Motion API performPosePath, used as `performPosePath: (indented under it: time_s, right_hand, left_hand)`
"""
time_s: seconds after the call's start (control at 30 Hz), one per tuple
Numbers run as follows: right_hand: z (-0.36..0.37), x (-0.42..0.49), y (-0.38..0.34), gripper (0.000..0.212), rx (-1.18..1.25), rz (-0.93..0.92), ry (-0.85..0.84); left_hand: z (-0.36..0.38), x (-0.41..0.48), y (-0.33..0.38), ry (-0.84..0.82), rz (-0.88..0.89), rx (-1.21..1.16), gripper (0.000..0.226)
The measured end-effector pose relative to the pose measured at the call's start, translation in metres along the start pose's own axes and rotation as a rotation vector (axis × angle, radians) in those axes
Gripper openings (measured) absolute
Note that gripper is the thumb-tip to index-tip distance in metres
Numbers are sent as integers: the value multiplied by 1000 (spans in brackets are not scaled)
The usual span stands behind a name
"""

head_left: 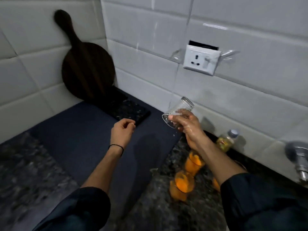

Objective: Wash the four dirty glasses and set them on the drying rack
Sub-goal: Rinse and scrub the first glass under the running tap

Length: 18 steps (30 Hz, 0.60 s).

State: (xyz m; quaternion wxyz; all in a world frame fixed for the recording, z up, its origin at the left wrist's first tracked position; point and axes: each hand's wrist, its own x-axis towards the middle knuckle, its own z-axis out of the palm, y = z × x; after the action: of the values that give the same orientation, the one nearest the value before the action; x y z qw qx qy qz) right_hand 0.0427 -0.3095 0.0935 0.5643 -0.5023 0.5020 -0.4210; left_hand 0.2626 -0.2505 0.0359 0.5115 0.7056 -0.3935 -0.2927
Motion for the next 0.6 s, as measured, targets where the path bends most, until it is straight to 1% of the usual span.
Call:
performPosePath:
  time_s: [0.13, 0.27, 0.33, 0.43, 0.6]
  right_hand:
    - [61, 66, 1, 47, -28, 4, -12]
    - [113, 119, 2, 67, -112, -48, 14]
    - [133, 142, 4, 69, -170, -88, 12]
    - [161, 176, 14, 67, -299, -147, -35]
    - [193, 220, 46, 68, -445, -186, -110]
  left_hand:
    - [-25, 65, -27, 45, -17, 151, 17]
    - [-34, 115, -52, 53, -14, 296, 25]
    - [-35, 134, -63, 48, 5, 350, 31]
    - [-35, 157, -84, 36, 38, 393, 37]
    - [-30, 168, -108, 37, 7, 506, 41]
